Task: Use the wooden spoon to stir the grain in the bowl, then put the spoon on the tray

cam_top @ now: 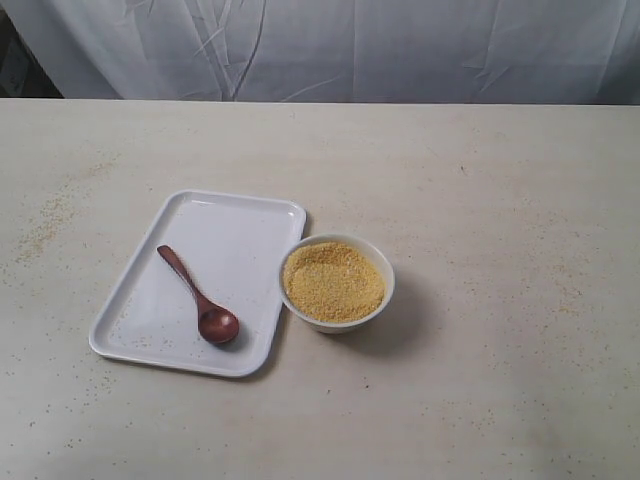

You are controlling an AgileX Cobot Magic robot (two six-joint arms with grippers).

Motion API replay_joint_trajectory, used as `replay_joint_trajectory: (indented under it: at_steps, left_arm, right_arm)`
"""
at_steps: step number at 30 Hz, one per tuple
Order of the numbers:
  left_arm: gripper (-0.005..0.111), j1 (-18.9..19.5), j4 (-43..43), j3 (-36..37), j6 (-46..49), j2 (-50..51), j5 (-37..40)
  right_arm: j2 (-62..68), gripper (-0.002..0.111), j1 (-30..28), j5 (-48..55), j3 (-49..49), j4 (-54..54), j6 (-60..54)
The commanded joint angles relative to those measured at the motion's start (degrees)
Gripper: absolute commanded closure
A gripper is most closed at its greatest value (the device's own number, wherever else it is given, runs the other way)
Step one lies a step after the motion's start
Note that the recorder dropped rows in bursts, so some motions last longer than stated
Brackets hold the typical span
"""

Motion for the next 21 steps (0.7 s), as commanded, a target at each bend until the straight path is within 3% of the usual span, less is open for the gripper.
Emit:
replay_joint_trajectory:
  at_steps: [1, 4, 8, 15, 21]
  left_arm:
    - [0.107, 0.04, 0.17, 0.21, -0.19, -0.28, -0.21]
    - [0.107, 0.04, 0.17, 0.21, -0.19, -0.28, -0.21]
    - [0.107, 0.04, 0.17, 0.21, -0.19, -0.28, -0.21]
    - [0.107, 0.04, 0.17, 0.21, -0.19, -0.28, -0.21]
    - [0.107, 0.04, 0.17, 0.21, -0.19, -0.28, -0.21]
  right_arm:
    - [-0.4, 0.109, -0.32, -0.04, 0.28, -2.48, 5.65]
    - [-0.4, 0.109, -0.32, -0.04, 0.28, -3.09, 16.78]
    - [-0.4, 0.109, -0.32, -1.2, 2.67, -16.31, 17.29]
    - [-0.4, 0.109, -0.32, -9.29, 18.7, -21.12, 17.29]
    - [-0.4, 0.109, -0.32, -13.46, 19.93, -24.77, 17.29]
